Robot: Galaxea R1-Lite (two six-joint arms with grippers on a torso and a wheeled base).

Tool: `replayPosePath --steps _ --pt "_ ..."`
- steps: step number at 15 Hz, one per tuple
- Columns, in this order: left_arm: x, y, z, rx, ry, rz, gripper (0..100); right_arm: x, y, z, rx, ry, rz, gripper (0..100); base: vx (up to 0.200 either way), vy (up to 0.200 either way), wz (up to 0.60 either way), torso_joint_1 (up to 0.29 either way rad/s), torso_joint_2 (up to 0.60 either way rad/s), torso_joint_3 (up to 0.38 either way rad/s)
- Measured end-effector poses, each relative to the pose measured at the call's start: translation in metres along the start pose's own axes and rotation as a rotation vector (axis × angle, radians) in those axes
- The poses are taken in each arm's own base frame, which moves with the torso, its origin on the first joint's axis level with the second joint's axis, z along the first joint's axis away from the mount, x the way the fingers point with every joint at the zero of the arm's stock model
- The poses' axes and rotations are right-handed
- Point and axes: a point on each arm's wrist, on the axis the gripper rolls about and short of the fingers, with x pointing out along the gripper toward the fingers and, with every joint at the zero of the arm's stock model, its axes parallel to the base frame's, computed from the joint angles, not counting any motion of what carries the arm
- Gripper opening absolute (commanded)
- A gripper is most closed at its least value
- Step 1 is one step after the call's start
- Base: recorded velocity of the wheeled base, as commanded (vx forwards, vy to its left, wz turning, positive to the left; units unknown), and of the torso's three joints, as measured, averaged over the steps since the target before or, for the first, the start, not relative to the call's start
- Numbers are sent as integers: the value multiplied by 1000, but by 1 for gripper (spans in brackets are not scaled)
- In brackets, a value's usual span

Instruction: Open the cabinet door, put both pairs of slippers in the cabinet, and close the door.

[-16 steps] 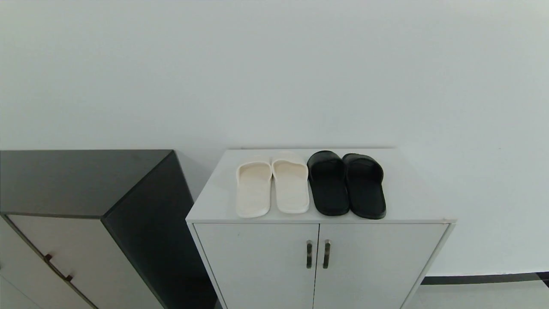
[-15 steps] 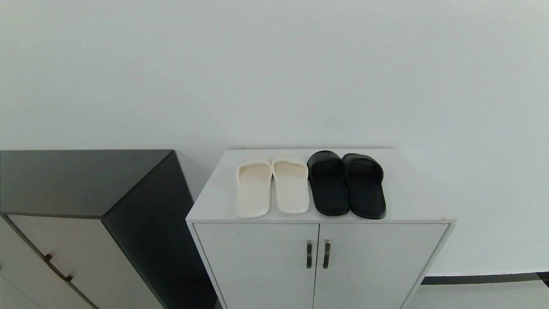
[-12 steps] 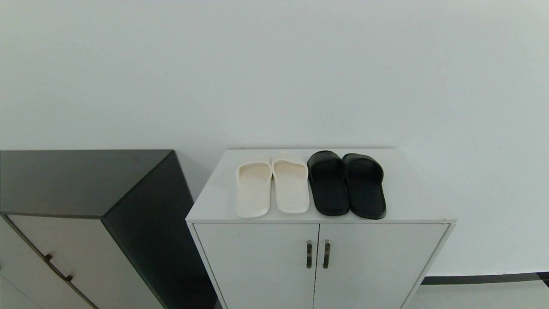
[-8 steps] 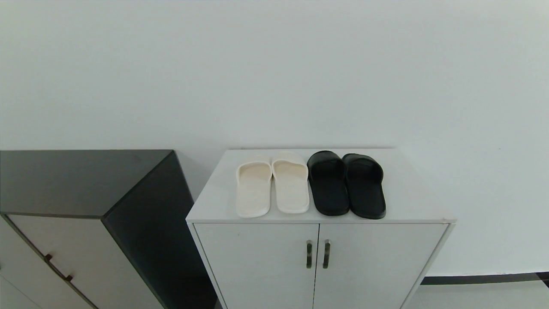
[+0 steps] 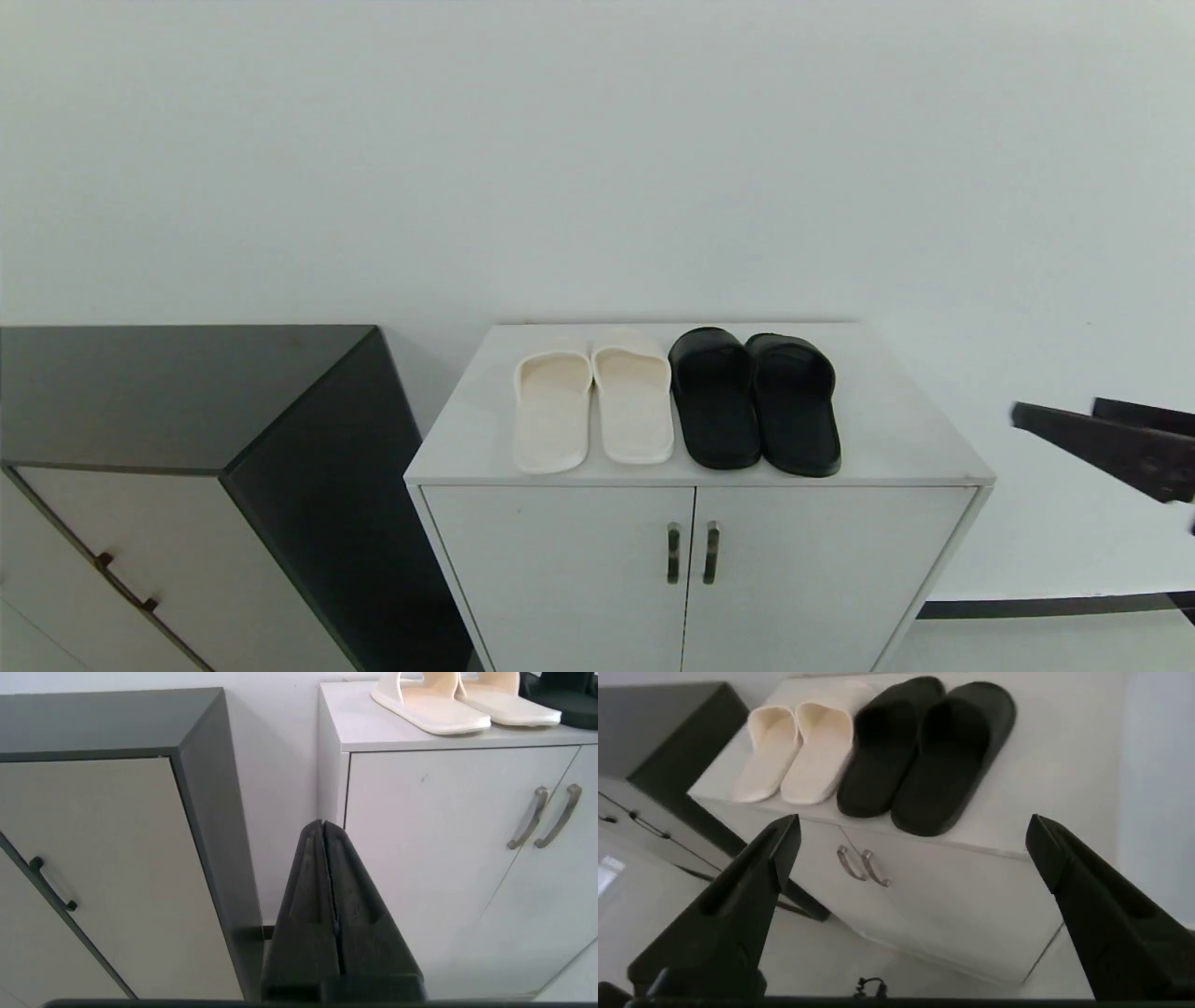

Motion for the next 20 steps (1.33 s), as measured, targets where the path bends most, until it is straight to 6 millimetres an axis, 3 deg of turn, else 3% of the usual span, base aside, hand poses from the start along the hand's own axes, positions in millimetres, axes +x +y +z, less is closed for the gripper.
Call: replayPosePath --steps 6,10,14,20 --pt "0 0 0 0 0 1 0 96 53 7 7 30 -158 100 0 0 0 0 0 0" --pt "0 0 0 -1 0 0 0 155 70 -13 -2 -2 -251 100 0 0 0 0 0 0" --pt "0 0 0 -1 0 0 0 204 73 -34 -34 -13 -292 100 0 0 0 0 0 0" --pt "0 0 0 -1 0 0 0 255 61 -41 -69 -42 -333 100 0 0 0 0 0 0"
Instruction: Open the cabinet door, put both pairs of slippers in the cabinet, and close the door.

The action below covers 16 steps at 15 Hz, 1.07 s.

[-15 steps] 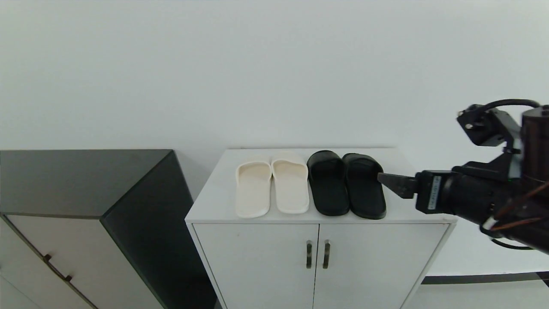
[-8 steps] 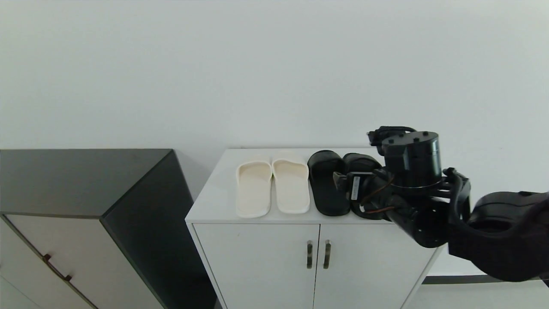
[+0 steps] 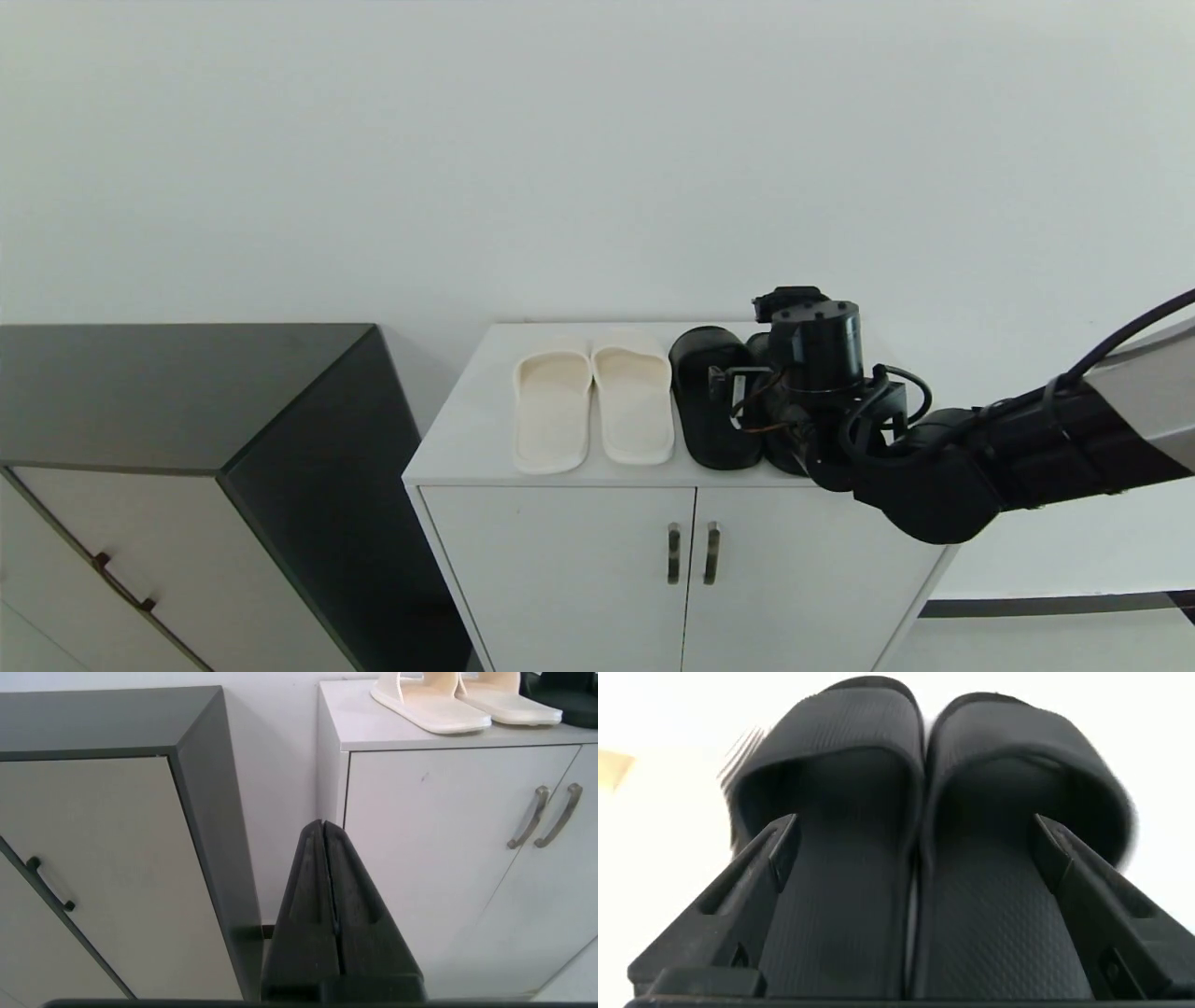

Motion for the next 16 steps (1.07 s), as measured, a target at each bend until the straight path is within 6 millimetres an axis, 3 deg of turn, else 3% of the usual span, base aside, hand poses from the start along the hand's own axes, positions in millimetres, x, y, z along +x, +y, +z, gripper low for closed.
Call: replayPosePath --steps 5,10,11,16 --pt "0 0 0 -1 0 -1 0 30 1 -6 -1 1 -26 100 0 0 0 0 0 0" --pt "0 0 0 -1 0 -1 0 47 0 -6 -20 -10 -32 100 0 0 0 0 0 0" --pt "0 0 0 -1 0 -1 0 50 0 -7 -20 -11 -34 0 0 0 0 0 0 0" --pt "0 0 0 -2 0 -1 0 60 -1 -10 -26 -13 -47 0 0 0 0 0 0 0"
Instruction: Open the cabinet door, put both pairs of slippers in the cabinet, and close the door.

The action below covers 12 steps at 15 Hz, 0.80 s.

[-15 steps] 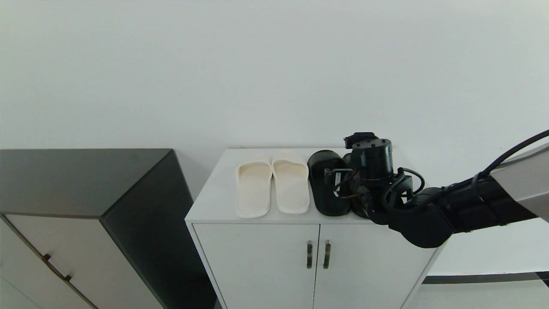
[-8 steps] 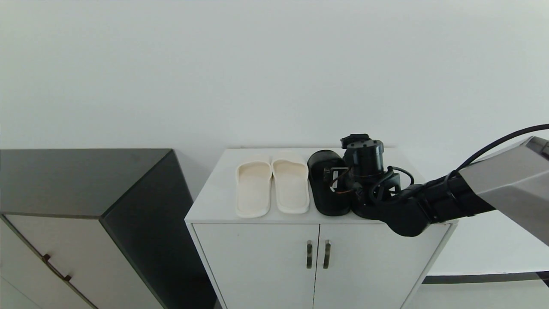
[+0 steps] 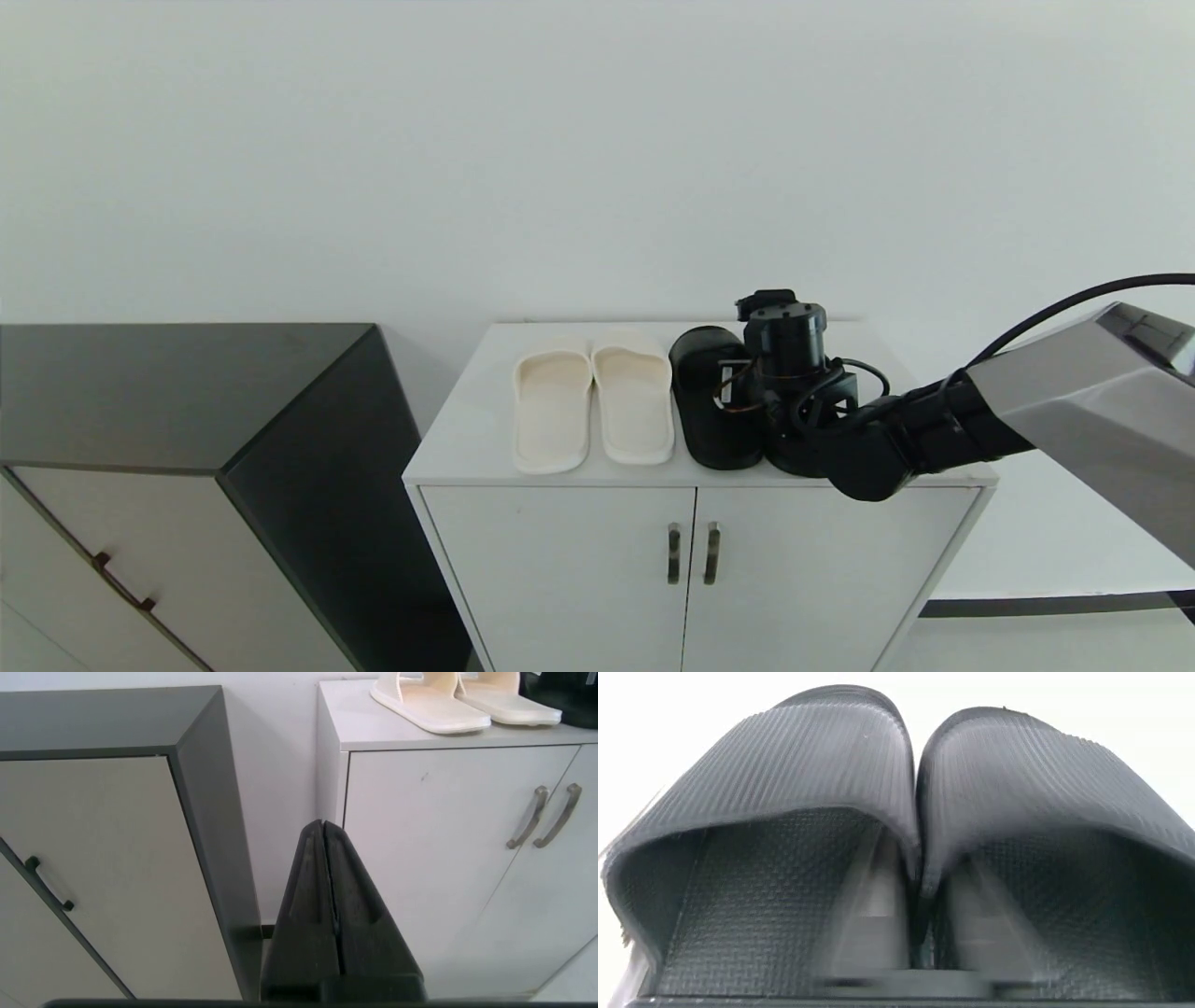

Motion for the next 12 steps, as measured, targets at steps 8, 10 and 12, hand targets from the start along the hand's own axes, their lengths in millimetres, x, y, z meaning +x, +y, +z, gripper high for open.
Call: replayPosePath --steps 8,10,12 --pt "0 -1 0 -12 -1 -24 0 -37 -13 23 -40 -20 34 0 0 0 0 0 0 0" --pt "0 -1 0 -12 -1 -25 0 -63 -17 28 -54 -4 149 0 0 0 0 0 0 0" --pt "0 -1 0 -12 -1 -25 0 -97 -23 28 -71 26 310 0 0 0 0 0 0 0"
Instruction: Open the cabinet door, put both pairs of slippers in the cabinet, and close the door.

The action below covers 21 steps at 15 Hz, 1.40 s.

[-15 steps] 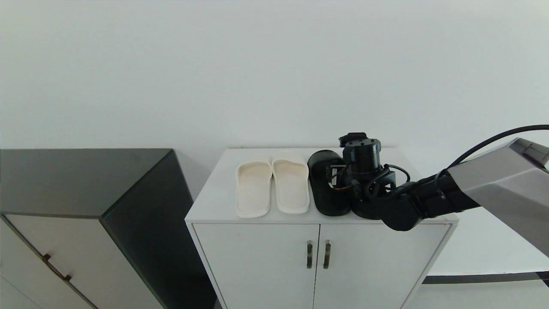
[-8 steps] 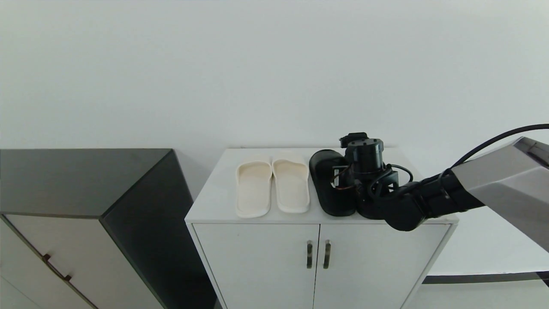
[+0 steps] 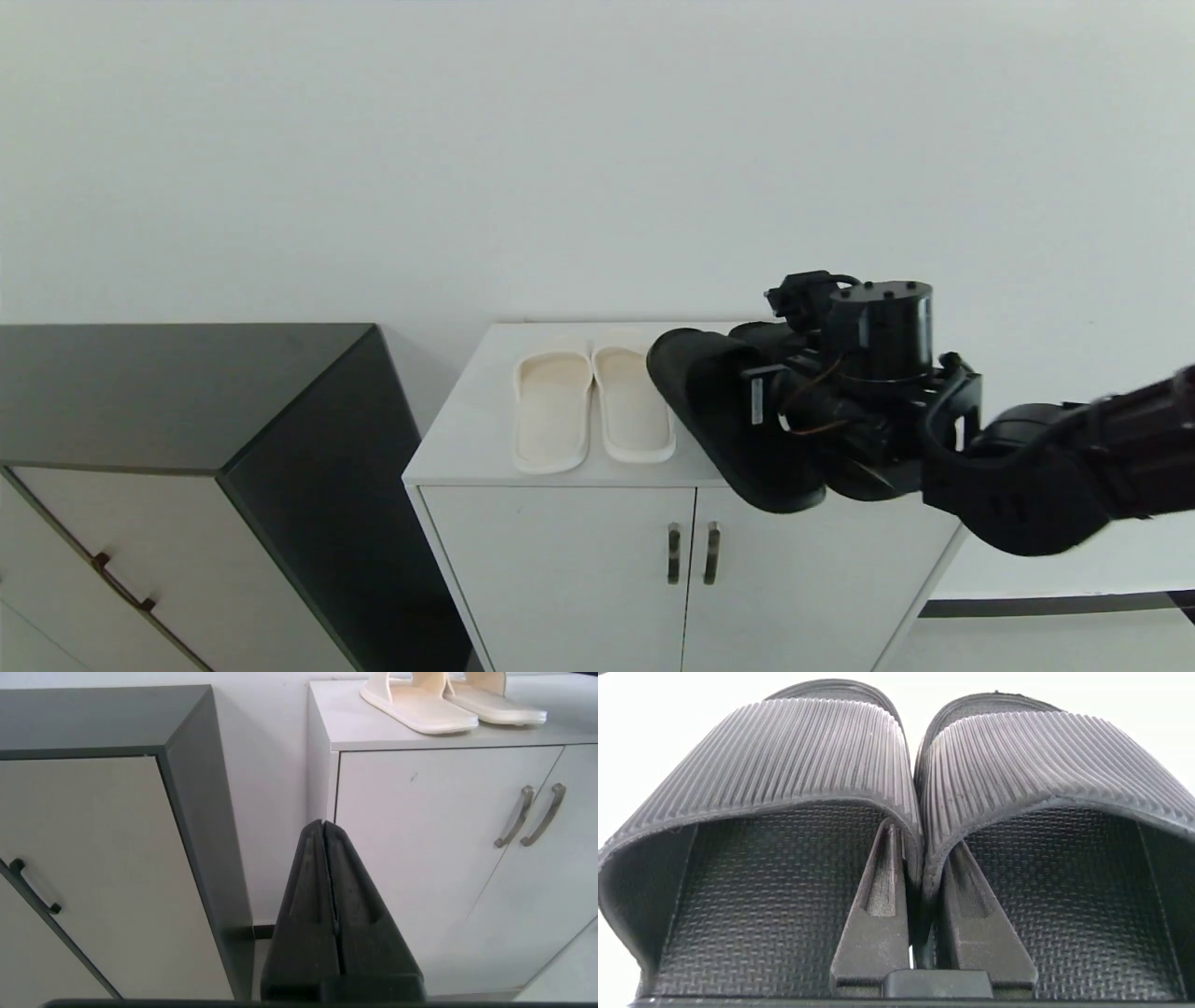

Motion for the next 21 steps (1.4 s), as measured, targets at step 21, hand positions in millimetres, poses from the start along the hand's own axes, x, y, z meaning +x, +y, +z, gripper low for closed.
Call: replayPosePath --steps 21 --pt "0 0 0 1 0 -1 0 -122 -1 -35 -118 85 442 0 -57 0 0 0 1 1"
